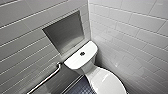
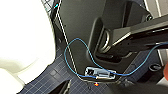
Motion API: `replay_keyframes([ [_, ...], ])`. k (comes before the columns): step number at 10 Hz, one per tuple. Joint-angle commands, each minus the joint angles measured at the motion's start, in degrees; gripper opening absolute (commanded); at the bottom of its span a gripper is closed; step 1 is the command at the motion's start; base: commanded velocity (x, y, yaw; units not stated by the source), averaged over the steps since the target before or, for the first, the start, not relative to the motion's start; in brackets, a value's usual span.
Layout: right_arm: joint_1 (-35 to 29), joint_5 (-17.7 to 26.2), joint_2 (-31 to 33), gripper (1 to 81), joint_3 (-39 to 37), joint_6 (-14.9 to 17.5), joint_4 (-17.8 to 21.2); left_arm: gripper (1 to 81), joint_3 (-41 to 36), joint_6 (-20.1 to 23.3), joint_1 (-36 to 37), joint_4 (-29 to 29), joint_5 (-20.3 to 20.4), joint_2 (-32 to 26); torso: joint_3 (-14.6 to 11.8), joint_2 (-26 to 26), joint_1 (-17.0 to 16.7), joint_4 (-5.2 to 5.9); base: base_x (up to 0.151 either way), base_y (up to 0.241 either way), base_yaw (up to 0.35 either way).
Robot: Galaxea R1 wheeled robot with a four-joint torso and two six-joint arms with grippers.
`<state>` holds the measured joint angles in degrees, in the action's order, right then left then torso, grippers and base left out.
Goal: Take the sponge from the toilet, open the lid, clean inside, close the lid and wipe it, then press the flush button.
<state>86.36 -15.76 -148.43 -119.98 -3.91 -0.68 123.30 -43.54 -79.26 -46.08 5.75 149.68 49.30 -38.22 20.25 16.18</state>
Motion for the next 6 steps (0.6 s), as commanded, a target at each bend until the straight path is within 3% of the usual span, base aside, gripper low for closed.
replay_keyframes([
  [1,-3.07,2.32,7.24,1.0,11.18,-0.39,-0.81,81.1,10.46,0.30,-7.27,-3.93,0.13,6.86,0.00,0.00,0.00,0.00,0.000,0.000,0.000],
  [3,-5.00,-0.48,14.16,1.0,20.37,-0.39,0.32,81.1,12.22,0.21,-7.71,-3.84,0.13,8.71,0.00,0.00,-0.02,0.00,0.000,0.000,0.000],
  [6,-12.72,-0.67,23.68,1.0,30.52,-0.66,3.06,81.1,18.56,0.21,-7.80,-3.84,0.13,13.81,0.00,0.00,-0.05,0.00,0.000,0.000,0.000],
])
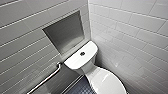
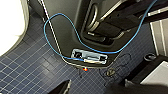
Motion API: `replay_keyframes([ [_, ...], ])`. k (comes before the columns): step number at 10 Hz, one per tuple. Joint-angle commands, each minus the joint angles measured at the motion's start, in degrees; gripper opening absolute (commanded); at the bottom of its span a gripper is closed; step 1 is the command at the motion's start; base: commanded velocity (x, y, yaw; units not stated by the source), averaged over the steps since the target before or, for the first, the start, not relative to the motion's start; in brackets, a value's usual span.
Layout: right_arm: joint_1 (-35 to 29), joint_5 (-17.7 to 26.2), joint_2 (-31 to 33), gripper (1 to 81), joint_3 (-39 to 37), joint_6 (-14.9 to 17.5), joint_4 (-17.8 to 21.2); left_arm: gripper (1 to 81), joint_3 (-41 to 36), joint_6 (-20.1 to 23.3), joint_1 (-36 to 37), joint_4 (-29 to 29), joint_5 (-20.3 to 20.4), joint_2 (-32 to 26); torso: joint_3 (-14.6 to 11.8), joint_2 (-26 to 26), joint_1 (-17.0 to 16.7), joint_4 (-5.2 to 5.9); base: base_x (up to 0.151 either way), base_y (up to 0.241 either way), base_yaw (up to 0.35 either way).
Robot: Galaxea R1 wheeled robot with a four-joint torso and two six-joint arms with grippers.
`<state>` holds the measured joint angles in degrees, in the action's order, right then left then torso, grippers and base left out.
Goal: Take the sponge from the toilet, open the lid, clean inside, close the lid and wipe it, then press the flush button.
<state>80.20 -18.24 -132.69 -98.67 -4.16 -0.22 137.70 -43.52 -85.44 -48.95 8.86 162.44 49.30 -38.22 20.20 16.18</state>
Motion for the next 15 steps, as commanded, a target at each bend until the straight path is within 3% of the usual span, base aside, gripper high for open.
replay_keyframes([
  [1,-10.69,2.32,10.48,1.0,11.83,-0.41,3.20,81.1,7.12,0.19,-1.61,-0.89,-2.97,3.23,0.00,0.00,0.00,0.00,0.000,0.000,0.000],
  [3,-18.52,4.07,11.90,1.0,12.47,-0.67,4.07,81.1,9.34,0.19,-1.53,-0.55,-2.97,5.09,0.00,0.00,0.00,0.00,0.000,0.000,0.000],
  [6,-28.71,6.90,12.51,1.0,9.82,-0.68,8.74,81.1,9.16,-0.16,-1.62,-0.01,-3.06,5.27,0.00,0.00,0.00,0.00,0.000,0.000,0.000],
  [8,-36.28,12.43,11.90,1.0,8.68,-0.76,9.18,81.1,10.30,-0.16,-1.70,-0.19,-4.38,6.41,0.00,0.00,0.00,0.00,0.000,0.000,0.000],
  [9,-40.39,15.48,11.29,1.0,8.24,-0.76,9.79,81.1,10.74,-0.08,-1.88,-0.71,-4.56,6.50,0.00,-5.73,3.69,0.00,0.000,0.000,0.000],
  [12,-47.54,21.40,6.21,1.0,3.87,-1.64,11.03,81.1,10.74,0.19,-1.97,-0.80,-4.64,6.67,0.02,-7.54,4.81,0.00,0.000,0.000,0.000],
  [14,-48.50,21.58,3.38,1.0,1.57,-1.90,11.21,81.1,10.83,0.19,-2.14,-0.89,-4.56,6.67,4.54,-11.63,7.32,0.00,0.000,0.000,0.000],
  [15,-48.51,21.58,2.85,1.0,1.04,-1.91,11.29,81.1,10.83,0.19,-2.14,-0.89,-4.64,6.76,5.13,-13.07,8.24,0.00,0.000,0.000,0.000],
])
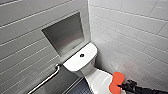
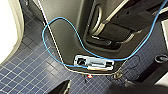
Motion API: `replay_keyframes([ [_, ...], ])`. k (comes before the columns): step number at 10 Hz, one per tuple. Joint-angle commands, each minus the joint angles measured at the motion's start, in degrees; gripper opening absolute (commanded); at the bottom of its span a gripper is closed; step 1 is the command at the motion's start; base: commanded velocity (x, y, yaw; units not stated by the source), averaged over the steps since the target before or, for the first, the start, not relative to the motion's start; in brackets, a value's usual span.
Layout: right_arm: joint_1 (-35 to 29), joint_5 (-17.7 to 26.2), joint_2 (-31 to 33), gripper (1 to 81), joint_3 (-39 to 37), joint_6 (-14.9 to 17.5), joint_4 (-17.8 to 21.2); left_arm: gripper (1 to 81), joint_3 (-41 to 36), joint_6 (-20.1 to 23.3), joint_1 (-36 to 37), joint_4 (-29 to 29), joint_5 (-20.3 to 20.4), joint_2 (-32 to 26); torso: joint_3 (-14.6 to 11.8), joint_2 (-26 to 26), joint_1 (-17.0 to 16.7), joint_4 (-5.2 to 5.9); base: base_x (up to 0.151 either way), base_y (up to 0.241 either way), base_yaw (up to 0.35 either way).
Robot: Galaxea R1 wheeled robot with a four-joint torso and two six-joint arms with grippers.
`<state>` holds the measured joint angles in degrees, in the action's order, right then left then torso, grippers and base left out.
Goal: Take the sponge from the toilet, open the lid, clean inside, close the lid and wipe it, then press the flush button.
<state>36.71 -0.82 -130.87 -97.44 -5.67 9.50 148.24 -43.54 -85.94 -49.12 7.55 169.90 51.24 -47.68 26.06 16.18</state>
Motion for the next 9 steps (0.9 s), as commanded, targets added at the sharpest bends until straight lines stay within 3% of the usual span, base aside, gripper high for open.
replay_keyframes([
  [1,-4.66,4.07,0.67,1.0,-0.46,-0.48,1.58,81.1,0.30,0.30,-1.64,-0.80,-3.33,-0.52,-0.15,-5.53,3.58,0.00,0.000,0.000,0.000],
  [2,-4.31,3.98,0.67,1.0,-1.32,-0.65,1.75,81.1,0.30,0.30,-1.64,-0.81,-3.33,-0.43,0.90,-13.01,8.41,0.00,0.000,0.000,0.000],
  [3,-3.78,4.07,0.40,1.0,-2.31,-1.54,1.84,81.1,0.30,0.30,-1.64,-0.81,-3.33,-0.43,1.31,-3.35,2.23,0.00,0.000,0.000,0.000],
  [4,-3.43,3.72,0.40,1.0,-2.48,-1.63,1.84,81.1,0.30,0.30,-1.64,-0.81,-3.33,-0.43,-0.21,-5.12,3.32,5.46,0.000,0.000,0.000],
  [5,-3.35,3.63,0.14,1.0,-2.57,-1.63,1.84,81.1,0.30,0.30,-1.64,-0.81,-3.33,-0.43,0.08,-6.01,3.82,5.64,0.000,0.000,0.000],
  [6,-3.52,3.54,-0.21,1.0,-2.83,-1.63,1.84,81.1,0.30,0.30,-1.64,-0.81,-3.24,-0.35,1.64,-6.54,4.15,6.57,0.000,0.000,0.000],
  [7,-3.78,3.45,-1.34,1.0,-4.05,-1.71,1.84,81.1,0.30,0.30,-1.64,-0.81,-3.33,-0.35,1.49,-7.00,4.39,8.20,0.000,0.000,0.000],
  [8,-3.96,3.37,-2.23,1.0,-5.11,-1.71,2.27,81.1,0.30,0.30,-1.64,-0.81,-3.33,-0.35,1.47,-7.10,4.46,6.13,0.000,0.000,0.000],
  [9,-4.48,2.42,-2.93,1.0,-6.16,-1.71,3.58,81.1,0.30,0.30,-1.64,-0.81,-3.33,-0.35,3.14,-7.15,4.46,6.47,0.000,0.000,0.000],
])
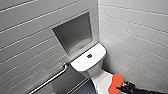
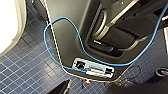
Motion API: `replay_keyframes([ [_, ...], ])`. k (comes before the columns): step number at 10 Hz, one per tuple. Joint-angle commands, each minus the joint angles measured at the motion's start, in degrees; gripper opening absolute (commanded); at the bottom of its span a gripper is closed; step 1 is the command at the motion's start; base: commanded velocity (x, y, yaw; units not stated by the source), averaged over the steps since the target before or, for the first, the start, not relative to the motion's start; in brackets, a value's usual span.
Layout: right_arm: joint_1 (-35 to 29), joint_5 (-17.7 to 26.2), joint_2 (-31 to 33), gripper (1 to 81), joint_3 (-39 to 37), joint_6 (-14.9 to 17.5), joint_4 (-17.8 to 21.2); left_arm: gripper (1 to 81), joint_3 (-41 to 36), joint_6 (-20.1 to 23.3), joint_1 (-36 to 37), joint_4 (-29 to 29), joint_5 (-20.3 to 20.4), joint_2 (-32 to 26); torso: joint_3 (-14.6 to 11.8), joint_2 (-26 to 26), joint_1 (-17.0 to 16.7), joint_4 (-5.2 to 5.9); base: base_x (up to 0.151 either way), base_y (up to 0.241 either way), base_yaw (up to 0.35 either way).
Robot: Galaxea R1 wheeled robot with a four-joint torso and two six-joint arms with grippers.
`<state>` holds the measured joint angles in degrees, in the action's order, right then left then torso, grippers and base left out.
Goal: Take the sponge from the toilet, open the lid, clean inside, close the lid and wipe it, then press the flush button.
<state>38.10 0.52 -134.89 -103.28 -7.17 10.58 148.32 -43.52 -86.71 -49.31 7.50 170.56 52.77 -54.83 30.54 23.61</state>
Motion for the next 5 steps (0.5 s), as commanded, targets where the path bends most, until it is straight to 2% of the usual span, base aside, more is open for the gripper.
replay_keyframes([
  [1,-6.58,0.09,1.00,1.0,-0.95,-0.21,3.83,81.1,0.21,0.28,-0.96,-0.61,-3.28,-0.92,-0.02,0.00,0.00,-0.02,0.000,0.000,0.000],
  [3,-9.13,-3.33,0.21,1.0,-3.31,-0.83,9.61,81.1,0.21,0.37,-0.96,-0.70,-3.37,-0.39,0.53,-0.02,0.02,0.22,0.000,0.000,0.000],
  [4,-10.87,-3.17,-1.80,1.0,-5.59,-1.01,12.17,81.1,0.21,0.37,-0.97,-0.70,-3.37,-0.21,0.53,-0.02,0.04,0.22,0.000,0.000,0.000],
  [5,-11.59,-2.72,-3.73,1.0,-8.05,-0.92,12.45,81.1,0.21,0.37,-1.14,-0.78,-3.37,-0.13,0.53,-0.02,0.06,0.22,0.000,0.000,0.000],
])
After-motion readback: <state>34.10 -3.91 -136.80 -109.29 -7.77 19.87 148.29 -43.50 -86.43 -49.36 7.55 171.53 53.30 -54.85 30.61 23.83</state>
